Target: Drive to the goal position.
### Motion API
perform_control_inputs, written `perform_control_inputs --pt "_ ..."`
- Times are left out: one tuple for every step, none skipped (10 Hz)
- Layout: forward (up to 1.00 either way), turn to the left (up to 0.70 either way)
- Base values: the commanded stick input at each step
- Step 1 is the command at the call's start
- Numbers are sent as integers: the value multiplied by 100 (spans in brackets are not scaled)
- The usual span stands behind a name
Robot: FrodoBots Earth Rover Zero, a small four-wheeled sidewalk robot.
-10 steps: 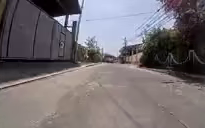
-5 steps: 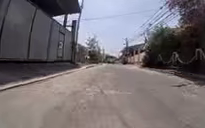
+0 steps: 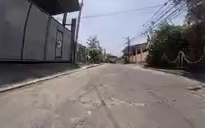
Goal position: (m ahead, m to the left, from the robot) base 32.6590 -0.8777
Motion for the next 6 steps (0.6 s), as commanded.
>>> perform_control_inputs --pt "100 0" --pt "100 0" --pt "100 0" --pt "100 0" --pt "100 0" --pt "100 0"
